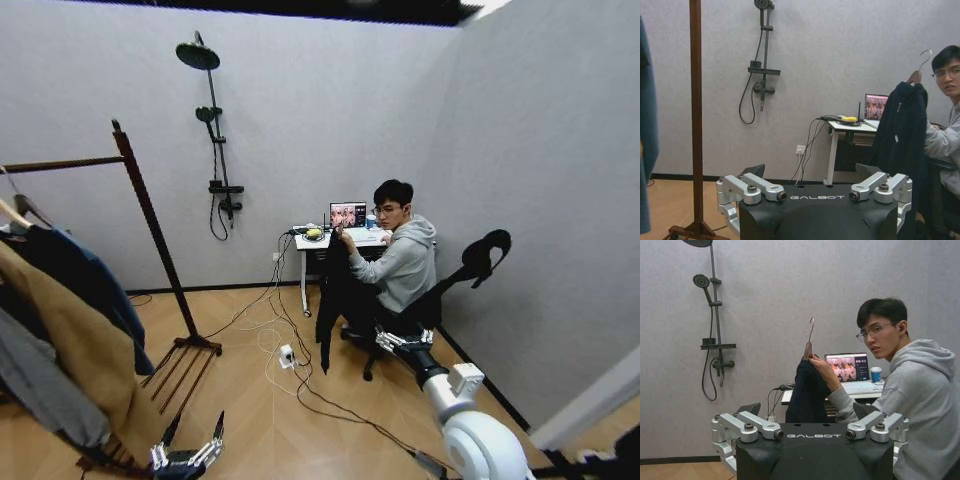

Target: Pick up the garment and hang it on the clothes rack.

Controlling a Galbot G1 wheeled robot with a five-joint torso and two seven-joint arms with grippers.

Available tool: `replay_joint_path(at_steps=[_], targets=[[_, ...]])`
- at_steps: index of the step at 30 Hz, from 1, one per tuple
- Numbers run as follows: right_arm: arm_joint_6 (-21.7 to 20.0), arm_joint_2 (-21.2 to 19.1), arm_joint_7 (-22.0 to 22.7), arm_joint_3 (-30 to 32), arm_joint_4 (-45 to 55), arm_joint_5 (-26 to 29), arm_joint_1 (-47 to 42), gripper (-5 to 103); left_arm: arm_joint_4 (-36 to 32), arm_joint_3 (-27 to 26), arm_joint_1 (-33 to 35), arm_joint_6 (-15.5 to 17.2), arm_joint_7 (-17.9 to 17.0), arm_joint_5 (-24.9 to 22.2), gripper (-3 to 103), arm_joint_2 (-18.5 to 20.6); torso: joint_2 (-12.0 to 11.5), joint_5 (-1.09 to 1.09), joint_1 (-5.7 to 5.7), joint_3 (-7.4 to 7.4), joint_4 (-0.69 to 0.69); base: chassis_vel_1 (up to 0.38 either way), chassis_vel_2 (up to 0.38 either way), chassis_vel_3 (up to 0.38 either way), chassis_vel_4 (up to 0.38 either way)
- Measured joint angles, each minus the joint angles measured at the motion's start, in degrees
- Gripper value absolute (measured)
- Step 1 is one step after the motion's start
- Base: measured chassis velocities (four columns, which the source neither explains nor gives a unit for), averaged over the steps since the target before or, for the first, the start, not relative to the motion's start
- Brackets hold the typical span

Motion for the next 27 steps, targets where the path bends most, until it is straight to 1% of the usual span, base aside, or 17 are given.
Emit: replay_joint_path(at_steps=[1,2,3,5,7,10,12,13,15,16,18,19,20,21,24,26,27], targets=[[-0.1,-0.3,0.0,0.0,-0.1,0.2,0.2,100,0.0,0.0,0.0,0.0,0.0,0.0,100,0.0,0.0,-0.05,-0.02,-0.02,-0.03,-0.334,0.344,0.350,-0.345],[-0.1,-0.3,0.0,0.0,-0.1,0.2,0.2,100,0.0,0.0,0.0,0.0,0.0,0.0,100,0.0,0.0,-0.05,-0.02,-0.02,-0.03,-0.334,0.344,0.350,-0.345],[-0.2,-0.6,0.1,-0.1,-0.3,0.4,0.6,100,0.0,0.0,0.0,0.0,0.0,0.0,100,0.0,0.0,0.00,-0.06,-0.04,-0.02,-0.358,0.330,0.304,-0.337],[-0.3,-0.8,0.1,-0.2,-0.4,0.5,0.8,100,0.0,0.0,0.0,0.0,0.0,0.0,100,0.0,0.0,0.00,-0.04,-0.02,-0.01,-0.298,0.330,0.304,-0.337],[-0.6,-1.1,0.2,-0.3,-0.5,0.9,1.2,100,0.0,0.0,0.0,0.0,0.0,0.0,100,0.0,0.0,-0.05,-0.04,-0.03,-0.03,-0.344,0.342,0.330,-0.354],[-0.7,-1.2,0.2,-0.5,-0.8,1.0,1.6,100,0.0,0.0,0.0,0.0,0.0,0.0,100,0.0,0.0,0.00,-0.02,-0.01,0.00,-0.336,0.350,0.345,-0.344],[-0.7,-1.3,0.2,-0.5,-0.9,1.0,1.7,100,0.0,0.0,0.0,0.0,0.0,0.0,100,0.0,0.0,-0.01,-0.01,0.00,0.00,-0.310,0.333,0.331,-0.325],[-0.8,-1.5,0.2,-0.6,-1.1,1.0,2.0,100,0.0,0.0,0.0,0.0,0.0,0.0,100,0.0,0.0,-0.05,-0.02,-0.02,-0.03,-0.358,0.324,0.352,-0.337],[-1.0,-1.7,0.2,-0.7,-1.2,1.1,2.3,100,0.0,0.0,0.0,0.0,0.0,0.0,100,0.0,0.0,-0.01,-0.06,-0.03,-0.03,-0.356,0.335,0.352,-0.342],[-1.3,-2.2,0.3,-0.8,-1.5,1.6,2.9,100,0.0,0.0,0.0,0.0,0.0,0.0,100,0.0,0.0,0.00,-0.03,-0.01,0.00,-0.353,0.327,0.322,-0.348],[-1.9,-3.5,0.3,-1.0,-2.2,2.1,4.8,100,0.0,0.0,0.0,0.0,0.0,0.0,100,0.0,0.0,-0.04,0.00,-0.01,-0.04,-0.302,0.306,0.316,-0.283],[-1.9,-3.5,0.3,-1.0,-2.2,2.1,4.8,100,0.0,0.0,0.0,0.0,0.0,0.0,100,0.0,0.0,-0.04,0.00,-0.01,-0.04,-0.295,0.284,0.316,-0.283],[-2.4,-4.4,0.3,-1.0,-2.7,2.6,6.4,100,0.0,0.0,0.0,0.0,0.0,0.0,100,0.0,0.0,-0.02,0.00,-0.01,-0.01,-0.295,0.274,0.250,-0.283],[-2.7,-5.2,0.3,-1.1,-3.4,3.1,7.7,100,0.0,0.0,0.0,0.0,0.0,0.0,100,0.0,0.0,0.01,0.01,0.00,-0.02,-0.201,0.274,0.250,-0.211],[-3.1,-7.2,0.2,-1.5,-5.6,4.3,11.2,100,0.0,0.0,0.0,0.0,0.0,0.0,100,0.0,0.0,-0.02,0.06,0.01,0.02,-0.167,0.138,0.099,-0.149],[-3.0,-7.9,-0.2,-1.7,-6.7,4.6,12.5,100,0.0,0.0,0.0,0.0,0.0,0.0,100,0.0,0.0,-0.02,0.05,0.01,0.00,-0.066,0.094,-0.013,-0.018],[-2.8,-8.9,-1.3,-2.1,-8.7,5.2,14.5,100,0.0,0.0,0.0,0.0,0.0,0.0,100,0.0,0.0,-0.01,0.02,0.00,-0.01,-0.008,0.014,0.055,-0.018]])
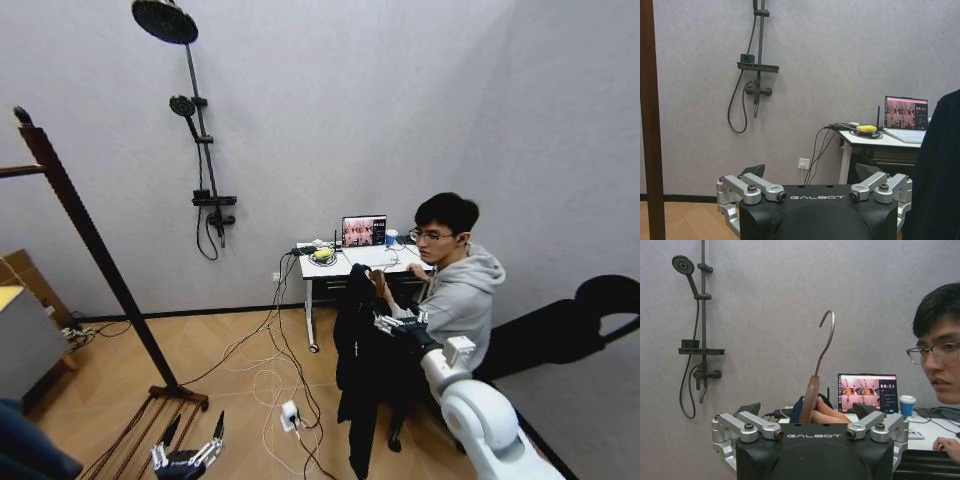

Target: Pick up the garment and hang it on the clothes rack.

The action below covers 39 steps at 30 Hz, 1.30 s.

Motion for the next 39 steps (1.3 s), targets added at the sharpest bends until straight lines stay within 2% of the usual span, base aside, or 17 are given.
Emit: replay_joint_path(at_steps=[5,17,18,22,24,25,27,28,30,33,34,35,37,39], targets=[[0.3,-1.0,-1.4,-1.7,-4.3,0.4,3.9,100,0.0,0.0,0.0,0.0,0.0,0.0,100,0.0,0.1,0.00,-0.12,-0.04,-0.01,0.029,-0.024,-0.020,0.028],[2.1,-1.0,-3.7,-4.4,-13.4,-2.6,10.2,100,0.0,0.0,0.0,0.0,0.0,0.0,100,0.0,0.0,0.00,-0.03,-0.01,0.00,0.012,-0.016,-0.013,0.016],[2.4,-1.1,-3.8,-4.6,-13.9,-2.7,10.6,102,0.0,0.0,0.0,0.0,0.0,0.0,100,0.0,0.0,0.00,-0.03,-0.01,0.00,0.000,0.000,0.000,0.000],[2.8,-1.2,-4.1,-5.2,-14.4,-2.9,11.4,97,0.0,0.0,0.0,0.0,0.0,0.0,100,0.0,0.0,0.00,-0.04,-0.02,-0.01,0.000,0.000,0.000,0.000],[2.9,-1.4,-4.2,-5.4,-14.4,-2.9,11.8,87,0.0,0.0,0.0,0.0,0.0,0.0,100,0.0,0.0,0.00,-0.05,-0.02,-0.01,0.000,0.000,0.000,0.000],[2.9,-1.4,-4.2,-5.4,-14.4,-2.9,11.8,87,0.0,0.0,0.0,0.0,0.0,0.0,100,0.0,0.0,0.00,-0.05,-0.02,-0.01,0.000,0.000,0.000,0.000],[3.0,-1.9,-4.2,-5.4,-14.3,-2.9,12.0,77,0.0,0.0,0.0,0.0,0.0,0.0,100,0.0,0.0,-0.01,-0.04,-0.01,-0.01,0.000,0.000,0.000,0.000],[3.0,-1.9,-4.2,-5.4,-14.3,-2.9,12.0,77,0.0,0.0,0.0,0.0,0.0,0.0,100,0.0,0.0,-0.01,-0.04,-0.01,-0.01,0.000,0.000,0.000,0.000],[3.0,-2.1,-4.3,-5.4,-14.1,-2.8,12.0,66,0.0,0.0,0.0,0.0,0.0,0.0,100,0.0,0.0,0.00,-0.04,-0.01,-0.01,0.000,0.000,0.000,0.000],[3.1,-2.3,-4.4,-5.4,-14.2,-2.8,12.0,60,0.0,0.0,0.0,0.0,0.0,0.0,100,0.0,0.0,0.00,-0.05,-0.01,-0.01,0.000,0.000,0.000,0.000],[3.2,-2.4,-4.5,-5.4,-14.2,-2.8,11.9,55,0.0,0.0,0.0,0.0,0.0,0.0,100,0.0,0.0,0.00,-0.04,-0.02,-0.01,0.000,0.000,0.000,0.000],[3.2,-2.5,-4.5,-5.4,-14.1,-2.7,11.9,44,0.0,0.0,0.0,0.0,0.0,0.0,100,0.0,0.0,0.00,-0.05,-0.02,-0.01,0.000,0.000,0.000,0.000],[3.2,-2.6,-4.5,-5.4,-14.0,-2.7,11.8,44,0.0,0.0,0.0,0.0,0.0,0.0,100,0.0,0.0,0.00,-0.05,-0.01,-0.01,0.000,0.000,0.000,0.000],[3.1,-2.8,-4.5,-5.4,-13.6,-2.5,11.8,33,0.0,0.0,0.0,0.0,0.0,0.0,100,0.0,0.0,0.00,-0.05,-0.01,-0.01,0.000,0.000,0.000,0.000]])
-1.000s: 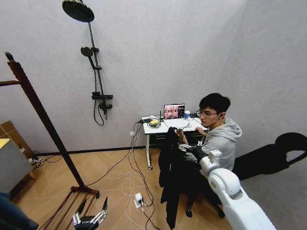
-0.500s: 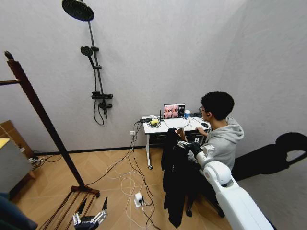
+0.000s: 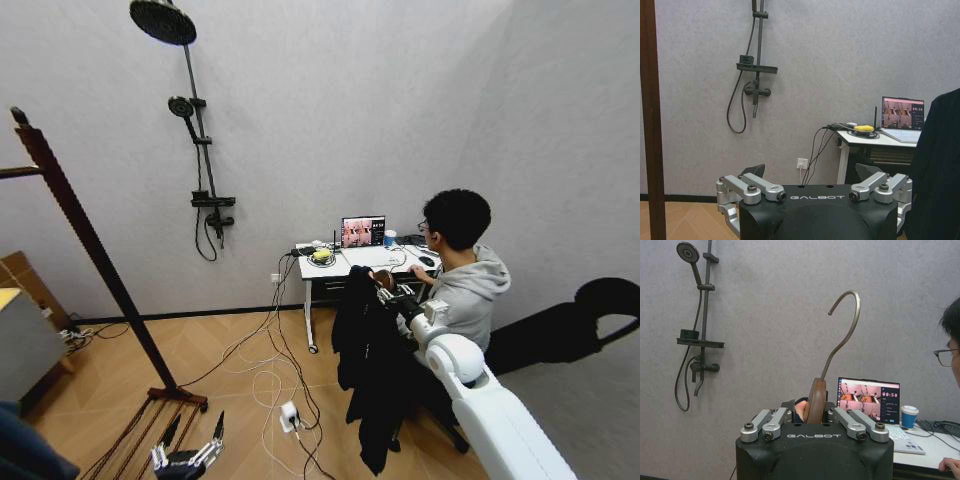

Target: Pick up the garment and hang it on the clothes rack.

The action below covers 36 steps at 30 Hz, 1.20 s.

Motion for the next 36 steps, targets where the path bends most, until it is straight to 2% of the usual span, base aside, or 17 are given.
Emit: replay_joint_path(at_steps=[1,4,5,7,36], targets=[[0.0,0.0,0.0,0.0,0.0,0.0,0.0,33,0.0,0.0,0.0,0.0,0.0,0.0,100,0.0,0.0,0.00,0.00,0.00,0.00,0.000,0.000,0.000,0.000],[-0.3,-0.3,0.2,0.0,0.4,0.3,-0.1,16,0.0,0.0,0.0,0.0,0.0,0.0,100,0.0,0.0,0.00,0.00,0.00,0.00,0.000,0.000,0.000,0.000],[-0.3,-0.3,0.2,0.0,0.4,0.3,-0.1,16,0.0,0.0,0.0,0.0,0.0,0.0,100,0.0,0.0,0.00,0.00,0.00,0.00,0.000,0.000,0.000,0.000],[-0.5,-0.3,0.3,0.0,0.7,0.5,-0.4,10,0.0,0.0,0.0,0.0,0.0,0.0,100,0.0,0.0,0.01,0.00,0.00,0.02,0.000,0.000,0.000,0.000],[-2.8,-0.4,2.8,-0.4,6.0,2.6,-1.4,10,0.0,0.0,0.0,0.0,0.0,0.0,100,0.0,0.0,0.00,0.00,-0.01,0.00,0.011,0.011,0.011,0.013]])
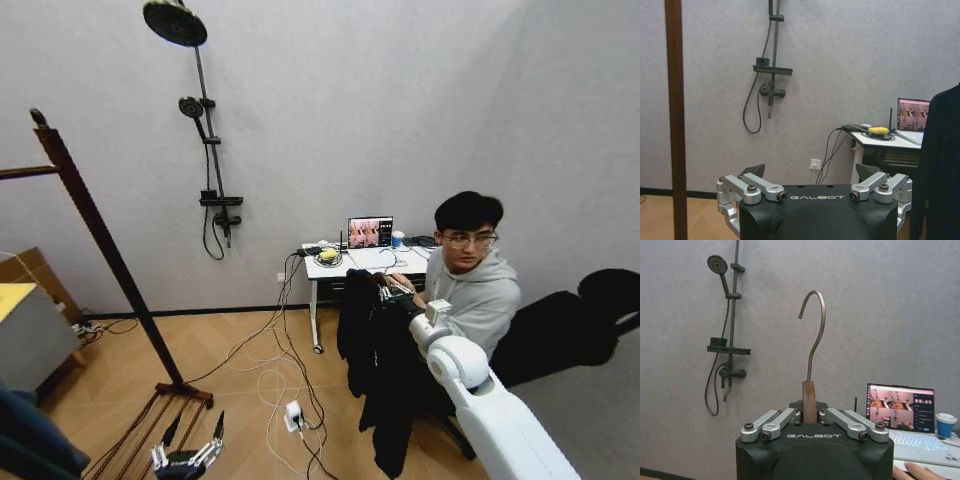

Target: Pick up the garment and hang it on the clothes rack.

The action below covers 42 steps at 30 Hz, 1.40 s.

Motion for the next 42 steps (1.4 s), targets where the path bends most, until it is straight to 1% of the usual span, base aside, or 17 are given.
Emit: replay_joint_path(at_steps=[13,16,21,23,28,31,42], targets=[[-0.3,-0.2,0.2,0.2,0.9,0.4,-0.1,10,0.0,0.0,0.0,0.0,0.0,0.0,100,0.0,0.0,0.00,0.00,0.00,-0.01,0.095,0.095,0.100,0.093],[-0.4,-0.2,0.2,0.2,1.2,0.4,-0.1,10,0.0,0.0,0.0,0.0,0.0,0.0,100,0.0,0.0,0.00,0.00,0.00,0.02,0.139,0.119,0.142,0.109],[-0.5,-0.2,0.2,0.3,1.4,0.4,-0.1,10,0.0,0.0,0.0,0.0,0.0,0.0,100,0.0,0.0,0.00,0.00,0.00,-0.01,0.128,0.126,0.130,0.114],[-0.5,-0.1,0.2,0.4,1.4,0.4,-0.1,10,0.0,0.0,0.0,0.0,0.0,0.0,100,0.0,0.0,0.00,0.00,0.00,0.02,0.129,0.131,0.131,0.122],[-0.5,0.0,0.2,0.7,1.4,0.4,-0.2,10,0.0,0.0,0.0,0.0,0.0,0.0,100,0.0,0.0,0.00,0.00,0.00,-0.01,0.129,0.128,0.126,0.116],[-0.6,0.0,0.2,0.9,1.2,0.4,-0.2,10,0.0,0.0,0.0,0.0,0.0,0.0,100,0.0,0.0,0.00,0.00,0.00,0.00,0.139,0.113,0.123,0.123],[-0.6,0.1,0.2,1.8,1.2,0.4,-0.6,10,0.0,0.0,0.0,0.0,0.0,0.0,100,0.0,0.0,0.01,0.00,0.00,-0.01,0.123,0.125,0.123,0.129]])
